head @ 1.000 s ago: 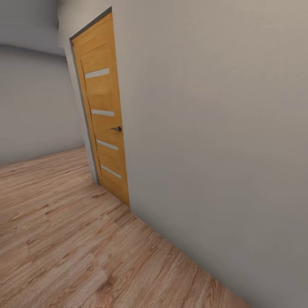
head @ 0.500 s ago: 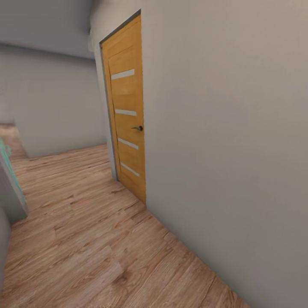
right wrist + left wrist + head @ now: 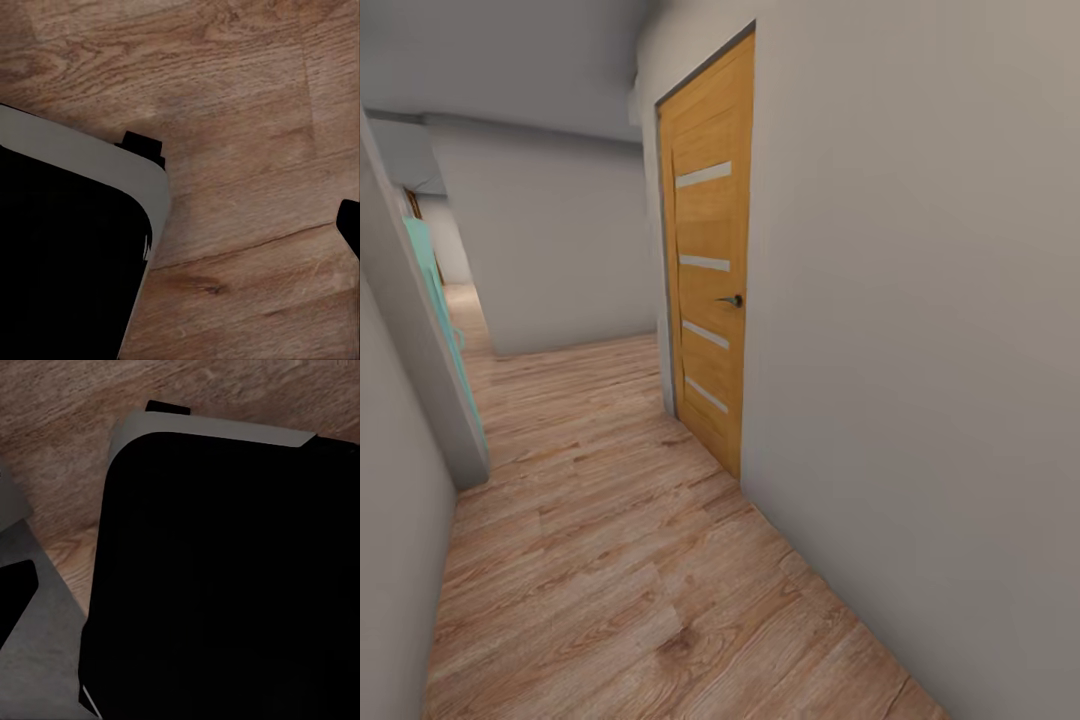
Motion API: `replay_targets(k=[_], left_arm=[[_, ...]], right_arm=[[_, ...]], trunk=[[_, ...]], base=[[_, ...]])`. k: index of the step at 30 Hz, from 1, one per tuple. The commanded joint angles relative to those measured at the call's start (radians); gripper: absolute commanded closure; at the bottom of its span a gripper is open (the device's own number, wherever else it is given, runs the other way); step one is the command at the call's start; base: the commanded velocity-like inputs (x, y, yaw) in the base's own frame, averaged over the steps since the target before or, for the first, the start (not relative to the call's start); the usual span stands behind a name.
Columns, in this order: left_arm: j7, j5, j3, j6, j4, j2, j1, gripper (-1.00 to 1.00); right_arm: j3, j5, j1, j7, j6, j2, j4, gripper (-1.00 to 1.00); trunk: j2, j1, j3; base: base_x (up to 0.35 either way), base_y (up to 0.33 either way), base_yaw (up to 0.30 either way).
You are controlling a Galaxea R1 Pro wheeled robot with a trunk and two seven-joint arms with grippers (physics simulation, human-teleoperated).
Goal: Move the two storage containers from the living room to the garage. In the garage, place one container on the floor and stack the other container on top of it (either order is fine).
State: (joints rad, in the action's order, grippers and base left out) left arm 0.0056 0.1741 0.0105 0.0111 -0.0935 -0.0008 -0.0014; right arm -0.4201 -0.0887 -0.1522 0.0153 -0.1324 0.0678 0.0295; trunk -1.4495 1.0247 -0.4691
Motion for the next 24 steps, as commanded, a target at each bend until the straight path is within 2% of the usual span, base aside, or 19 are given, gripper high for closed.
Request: replay_targets(k=[1,12,24], left_arm=[[0.001,0.006,0.001,0.001,0.000,0.001,0.000,-1.00],[0.001,0.007,0.002,0.001,0.000,0.002,0.000,-1.00],[0.001,0.007,0.002,0.001,0.000,0.002,0.000,-1.00]], right_arm=[[-0.009,-0.009,-0.001,0.002,-0.006,0.000,0.003,-1.00],[-0.015,0.001,-0.001,0.003,-0.008,-0.001,0.003,-1.00],[-0.010,-0.008,-0.001,0.003,-0.008,0.002,0.003,-1.00]], trunk=[[0.000,0.000,-0.001],[0.000,0.000,-0.001],[0.000,0.000,-0.001]], base=[[0.236,0.000,0.280],[0.307,0.000,0.067],[0.320,0.000,0.219]])
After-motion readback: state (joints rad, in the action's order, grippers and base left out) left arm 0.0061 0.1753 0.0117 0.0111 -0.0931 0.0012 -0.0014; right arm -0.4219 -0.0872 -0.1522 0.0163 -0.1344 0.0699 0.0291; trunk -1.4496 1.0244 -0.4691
